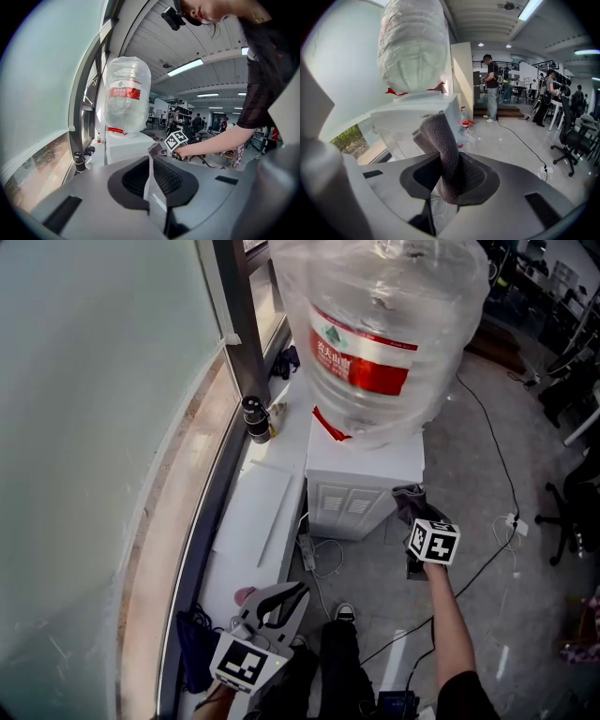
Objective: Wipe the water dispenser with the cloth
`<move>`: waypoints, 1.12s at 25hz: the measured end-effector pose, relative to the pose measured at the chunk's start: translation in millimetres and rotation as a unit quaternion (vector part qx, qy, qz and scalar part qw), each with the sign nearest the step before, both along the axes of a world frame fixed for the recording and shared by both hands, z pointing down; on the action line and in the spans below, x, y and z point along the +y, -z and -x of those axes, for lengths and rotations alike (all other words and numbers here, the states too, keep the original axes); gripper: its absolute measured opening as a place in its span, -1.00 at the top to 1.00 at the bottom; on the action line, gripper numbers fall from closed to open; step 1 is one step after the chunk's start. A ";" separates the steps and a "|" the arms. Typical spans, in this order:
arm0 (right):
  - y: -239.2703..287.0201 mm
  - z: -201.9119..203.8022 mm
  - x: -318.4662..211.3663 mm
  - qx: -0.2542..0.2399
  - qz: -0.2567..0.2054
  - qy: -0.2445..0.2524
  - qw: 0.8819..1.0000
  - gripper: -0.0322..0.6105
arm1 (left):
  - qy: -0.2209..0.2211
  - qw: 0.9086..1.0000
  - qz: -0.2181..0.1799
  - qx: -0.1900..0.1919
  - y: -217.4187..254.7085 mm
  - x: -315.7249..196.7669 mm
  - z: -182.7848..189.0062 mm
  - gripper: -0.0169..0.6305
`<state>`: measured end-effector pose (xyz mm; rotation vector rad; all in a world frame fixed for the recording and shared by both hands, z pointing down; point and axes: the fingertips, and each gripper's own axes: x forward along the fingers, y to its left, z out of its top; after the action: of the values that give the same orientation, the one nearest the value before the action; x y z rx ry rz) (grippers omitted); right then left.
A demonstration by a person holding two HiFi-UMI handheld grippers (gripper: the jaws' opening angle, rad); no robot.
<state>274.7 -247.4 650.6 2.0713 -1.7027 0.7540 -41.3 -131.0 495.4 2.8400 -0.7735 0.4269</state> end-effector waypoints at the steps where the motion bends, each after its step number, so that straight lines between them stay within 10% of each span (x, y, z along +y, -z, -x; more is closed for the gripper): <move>1: -0.9 -9.1 4.0 0.003 0.003 -0.007 1.000 0.57 | -0.002 1.000 -0.002 0.000 0.4 -0.5 -2.2 0.86; 10: 7.2 8.7 15.0 0.021 -0.006 0.039 0.999 0.57 | 0.016 1.000 -0.001 0.000 -1.3 -9.8 4.9 0.86; 21: 12.6 169.1 -34.6 0.002 -0.028 0.214 0.976 0.57 | 0.075 0.997 0.010 0.002 -16.7 -15.7 40.7 0.86; 28: -56.0 252.9 -68.2 -0.037 0.007 0.241 0.970 0.57 | 0.109 0.994 0.013 -0.003 -25.3 -16.0 66.0 0.86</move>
<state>21.8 -315.6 706.6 1.5317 -2.1148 0.6837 -107.4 -147.1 520.6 2.6916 -1.0576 0.4098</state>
